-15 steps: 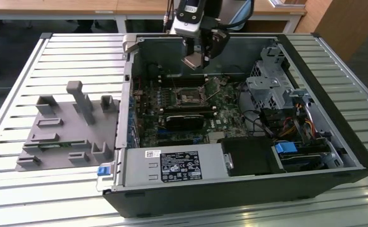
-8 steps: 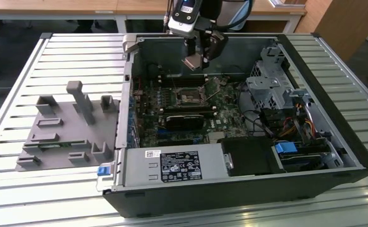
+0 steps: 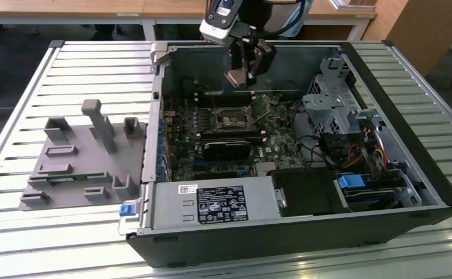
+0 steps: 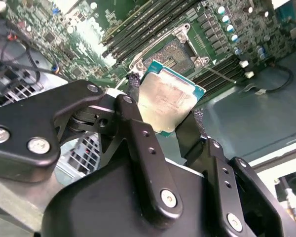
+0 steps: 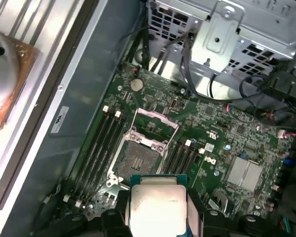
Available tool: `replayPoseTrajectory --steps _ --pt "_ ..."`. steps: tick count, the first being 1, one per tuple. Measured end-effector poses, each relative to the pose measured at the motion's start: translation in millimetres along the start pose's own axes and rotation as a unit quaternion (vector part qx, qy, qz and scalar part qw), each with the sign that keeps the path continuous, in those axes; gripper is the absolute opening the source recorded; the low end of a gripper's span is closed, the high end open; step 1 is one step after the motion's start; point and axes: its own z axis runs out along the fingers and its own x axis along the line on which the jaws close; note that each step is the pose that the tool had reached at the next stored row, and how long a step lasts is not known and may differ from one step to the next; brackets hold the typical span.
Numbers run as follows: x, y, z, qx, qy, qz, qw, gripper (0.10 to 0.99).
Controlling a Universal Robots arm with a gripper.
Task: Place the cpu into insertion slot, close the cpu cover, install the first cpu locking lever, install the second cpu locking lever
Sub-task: 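Place the cpu into insertion slot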
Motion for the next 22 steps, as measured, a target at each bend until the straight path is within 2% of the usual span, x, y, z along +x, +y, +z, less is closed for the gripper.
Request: replayPoseTrajectory --steps 4,10,15,22 --pt "0.0 -0.1 1.2 -0.0003 -0.0025 0.036 0.9994 0.545" --pt "0.0 -0.2 2.5 -0.0007 -0.0063 0.084 0.9964 0.545" --pt "0.0 -0.2 3.6 -0.0009 -0.0095 0.123 0.9924 0.545" --pt "0.3 -0.2 5.5 -0.0009 -0.0139 0.169 0.9855 0.545"
